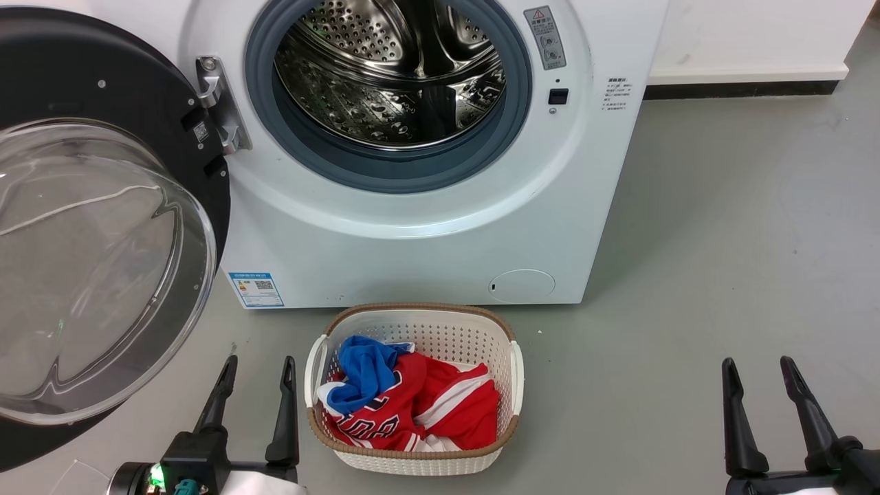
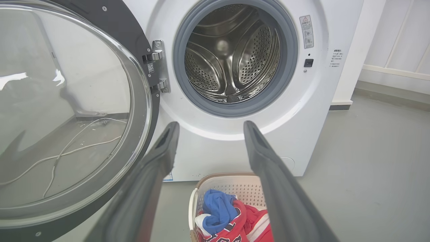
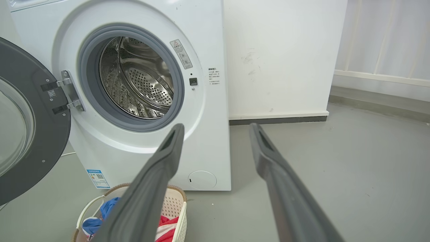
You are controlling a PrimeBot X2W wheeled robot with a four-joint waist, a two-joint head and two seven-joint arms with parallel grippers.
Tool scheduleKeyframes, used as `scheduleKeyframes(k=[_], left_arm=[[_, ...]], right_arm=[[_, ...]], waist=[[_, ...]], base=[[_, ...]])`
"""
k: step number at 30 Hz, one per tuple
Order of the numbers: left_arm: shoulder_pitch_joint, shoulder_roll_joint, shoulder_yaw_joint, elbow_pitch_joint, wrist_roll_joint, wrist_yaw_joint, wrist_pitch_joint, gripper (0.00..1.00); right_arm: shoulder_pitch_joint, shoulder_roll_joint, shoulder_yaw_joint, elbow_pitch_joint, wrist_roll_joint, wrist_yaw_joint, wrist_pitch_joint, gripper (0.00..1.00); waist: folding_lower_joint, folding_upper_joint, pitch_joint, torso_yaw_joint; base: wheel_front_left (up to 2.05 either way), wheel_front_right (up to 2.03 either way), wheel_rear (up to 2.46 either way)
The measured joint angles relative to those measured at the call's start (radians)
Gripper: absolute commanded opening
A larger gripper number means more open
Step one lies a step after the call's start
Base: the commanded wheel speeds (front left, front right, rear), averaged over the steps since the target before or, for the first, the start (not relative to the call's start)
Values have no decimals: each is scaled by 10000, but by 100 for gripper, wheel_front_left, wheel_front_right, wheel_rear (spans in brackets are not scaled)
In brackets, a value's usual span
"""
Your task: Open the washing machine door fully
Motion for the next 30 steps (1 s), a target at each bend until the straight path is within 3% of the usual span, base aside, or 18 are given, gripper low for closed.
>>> scheduleKeyframes(k=[7, 8, 14, 30], left_arm=[[0, -2, 10, 73, -6, 132, 0, 100], [4, -2, 13, 84, -6, 136, -2, 0], [136, -12, 6, 675, -153, 127, 94, 0], [-128, -12, 230, 928, -3563, -21, 894, 0]], right_arm=[[0, 0, -6, 38, 59, 0, 0, 100], [3, 0, -10, 56, 59, 0, 0, 0], [83, 2, 50, 573, 247, 0, 84, 0], [-403, -117, 184, 1149, 3649, 0, 696, 0]], waist=[[1, 0, -36, 29], [0, 0, -39, 32], [0, 0, -40, 34], [1, 0, -37, 66]], base=[[0, 0, 0], [0, 0, 0], [0, 0, 0], [0, 0, 0]])
